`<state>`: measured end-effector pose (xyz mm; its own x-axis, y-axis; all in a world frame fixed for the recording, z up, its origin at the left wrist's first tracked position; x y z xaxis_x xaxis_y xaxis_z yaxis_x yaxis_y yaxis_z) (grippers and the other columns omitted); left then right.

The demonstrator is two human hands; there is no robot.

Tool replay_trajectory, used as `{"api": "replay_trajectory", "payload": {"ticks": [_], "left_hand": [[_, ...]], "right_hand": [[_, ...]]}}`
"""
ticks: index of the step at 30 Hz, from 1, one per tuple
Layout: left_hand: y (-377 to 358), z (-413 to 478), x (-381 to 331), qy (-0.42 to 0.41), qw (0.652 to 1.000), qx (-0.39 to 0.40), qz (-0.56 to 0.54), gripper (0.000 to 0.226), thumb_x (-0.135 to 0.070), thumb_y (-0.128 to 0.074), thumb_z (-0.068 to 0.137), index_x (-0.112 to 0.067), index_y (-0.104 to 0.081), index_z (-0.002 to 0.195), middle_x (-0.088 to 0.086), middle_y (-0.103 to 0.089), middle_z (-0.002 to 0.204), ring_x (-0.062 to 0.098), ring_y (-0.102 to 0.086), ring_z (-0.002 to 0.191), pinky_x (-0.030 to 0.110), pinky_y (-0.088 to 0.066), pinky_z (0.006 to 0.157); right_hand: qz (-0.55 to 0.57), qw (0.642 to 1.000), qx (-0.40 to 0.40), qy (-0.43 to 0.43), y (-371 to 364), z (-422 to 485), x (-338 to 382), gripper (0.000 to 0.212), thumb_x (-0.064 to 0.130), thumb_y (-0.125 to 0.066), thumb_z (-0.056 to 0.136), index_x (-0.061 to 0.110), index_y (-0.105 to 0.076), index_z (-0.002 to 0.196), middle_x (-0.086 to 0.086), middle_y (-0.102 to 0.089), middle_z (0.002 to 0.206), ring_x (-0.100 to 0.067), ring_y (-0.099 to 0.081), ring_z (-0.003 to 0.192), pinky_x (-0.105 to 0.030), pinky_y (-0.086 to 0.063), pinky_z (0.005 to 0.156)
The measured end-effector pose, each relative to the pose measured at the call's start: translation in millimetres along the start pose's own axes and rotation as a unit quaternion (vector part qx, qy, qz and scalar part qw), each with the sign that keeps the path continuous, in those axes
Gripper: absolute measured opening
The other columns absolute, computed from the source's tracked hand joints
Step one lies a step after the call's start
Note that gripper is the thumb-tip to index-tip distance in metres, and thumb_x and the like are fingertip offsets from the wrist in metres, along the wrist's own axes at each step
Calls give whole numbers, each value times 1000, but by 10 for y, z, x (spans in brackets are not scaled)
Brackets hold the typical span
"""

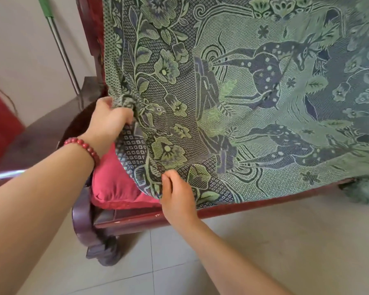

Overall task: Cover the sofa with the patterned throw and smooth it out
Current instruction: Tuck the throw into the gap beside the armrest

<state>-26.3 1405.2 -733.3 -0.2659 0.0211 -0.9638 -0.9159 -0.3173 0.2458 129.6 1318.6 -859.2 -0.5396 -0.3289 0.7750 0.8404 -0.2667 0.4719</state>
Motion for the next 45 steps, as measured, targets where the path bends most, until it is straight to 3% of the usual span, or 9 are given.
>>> {"api": "replay_trajectory", "payload": {"ticks": [3, 6, 12, 16, 21, 26, 31, 37, 45], "left_hand": [[-76, 13, 18, -4, 992, 108, -71, 92, -1, -65, 60, -13, -28, 144, 7, -51, 130, 19, -58, 105, 27, -48, 76], [-188, -35, 104, -28, 990, 137, 35, 78, 7, -62, 81, -6, -19, 144, 5, -45, 128, 10, -55, 90, 22, -48, 72], [-328, -20, 338, -57, 961, 167, 212, 38, -22, -64, 88, -7, -54, 121, 2, -61, 95, 15, -54, 82, 24, -41, 75], [-341, -38, 216, -128, 954, 139, 234, 33, -29, -60, 90, -10, -51, 65, 0, -44, 58, 15, -40, 55, 22, -33, 55], [-149, 56, 54, -114, 977, 22, 181, 30, -30, -50, 89, -2, -59, 86, 4, -60, 73, 22, -55, 70, 33, -43, 69], [-91, 39, 64, -134, 970, -40, 199, 31, -34, -53, 90, -3, -52, 88, 8, -59, 83, 25, -55, 79, 36, -44, 73], [-184, 13, 119, -91, 983, -28, 158, 29, -34, -50, 93, -6, -54, 96, 7, -61, 91, 24, -57, 84, 34, -46, 78], [-368, -93, 205, 92, 980, 168, -60, 31, -39, -62, 87, -15, -62, 106, 1, -72, 100, 16, -68, 89, 34, -56, 77], [217, -204, -117, 19, 984, 163, 75, 3, -10, -66, 83, -11, -68, 86, -7, -71, 64, 8, -66, 58, 20, -54, 55]], "right_hand": [[34, 987, -145, -63, 104, 141, 57, 16, 14, -42, 99, 11, -54, 89, 10, -47, 65, -6, -36, 54, -23, -22, 55], [44, 970, -206, -122, 207, 354, -18, 18, 15, -41, 99, 7, -57, 93, 1, -53, 71, -18, -43, 62, -25, -21, 56], [-3, 982, -163, -98, 204, 442, -97, 18, 17, -46, 97, 10, -56, 85, 2, -54, 67, -19, -46, 60, -28, -22, 56], [-22, 985, -156, -75, 227, 374, -131, 16, 19, -48, 96, 15, -56, 83, 6, -52, 64, -20, -48, 58, -30, -28, 55], [28, 989, -137, -51, 315, 359, -29, 24, 33, -45, 97, 13, -58, 98, 0, -63, 78, -19, -56, 70, -28, -34, 63], [-121, 991, 37, -42, 206, 211, 5, 79, 57, -67, 74, 11, -34, 130, -9, -63, 115, -26, -59, 104, -31, -44, 79], [-116, 992, -47, 28, 347, 306, -5, 23, 27, -58, 93, 6, -54, 102, -15, -68, 87, -36, -63, 83, -34, -36, 64], [-91, 989, -111, 35, 426, 373, -7, 36, 22, -43, 98, -5, -56, 117, -22, -69, 90, -40, -64, 85, -39, -44, 70], [-98, 975, -149, 132, 254, 296, 594, 34, 34, -47, 93, 9, -64, 79, -11, -63, 55, -35, -60, 52, -28, -30, 47]]}}
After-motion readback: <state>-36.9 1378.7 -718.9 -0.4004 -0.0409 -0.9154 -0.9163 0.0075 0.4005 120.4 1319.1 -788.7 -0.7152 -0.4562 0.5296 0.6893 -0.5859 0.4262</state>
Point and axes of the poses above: each hand's wrist, its own z-axis towards the middle knuckle, its own y-axis out of the back of the hand, x = y × z, the point moved 4 cm from there along z, towards the middle knuckle
